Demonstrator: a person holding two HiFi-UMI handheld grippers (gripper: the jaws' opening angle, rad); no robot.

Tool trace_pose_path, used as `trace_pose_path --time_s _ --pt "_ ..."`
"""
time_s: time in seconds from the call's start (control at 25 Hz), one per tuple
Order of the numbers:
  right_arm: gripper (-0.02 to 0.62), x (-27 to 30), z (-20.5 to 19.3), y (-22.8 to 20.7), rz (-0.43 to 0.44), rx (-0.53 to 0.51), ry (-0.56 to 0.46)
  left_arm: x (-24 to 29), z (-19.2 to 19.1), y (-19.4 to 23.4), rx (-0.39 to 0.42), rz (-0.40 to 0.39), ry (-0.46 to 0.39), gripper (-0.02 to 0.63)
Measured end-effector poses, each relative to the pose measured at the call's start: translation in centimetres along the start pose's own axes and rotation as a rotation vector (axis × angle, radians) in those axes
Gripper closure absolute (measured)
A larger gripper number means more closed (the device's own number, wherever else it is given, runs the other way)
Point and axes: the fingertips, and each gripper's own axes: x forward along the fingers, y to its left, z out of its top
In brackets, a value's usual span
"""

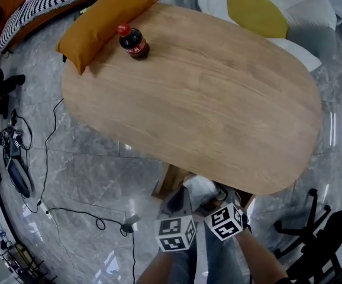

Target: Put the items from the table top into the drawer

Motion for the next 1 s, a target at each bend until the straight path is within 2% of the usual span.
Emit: trace_pose_path --time_s 0.44,0.8,1.0 --pt "0.163 -2.7 -1.2 -0.2 -0.045 0.091 0.024 -1.1 1.8 -0.7 0.034 -0.013 -0.009 0.597" --pt "0.163 -5.1 0.5 1.0 -0.015 0.116 -0.02 -2.3 3.5 -2.0 0.063 -0.025 -0.019 0.597" --pt "0.163 -7.9 2.8 0.7 -0.061 0.179 -0.092 -3.8 4.2 -2.9 0.079 -0.037 -0.016 0.597"
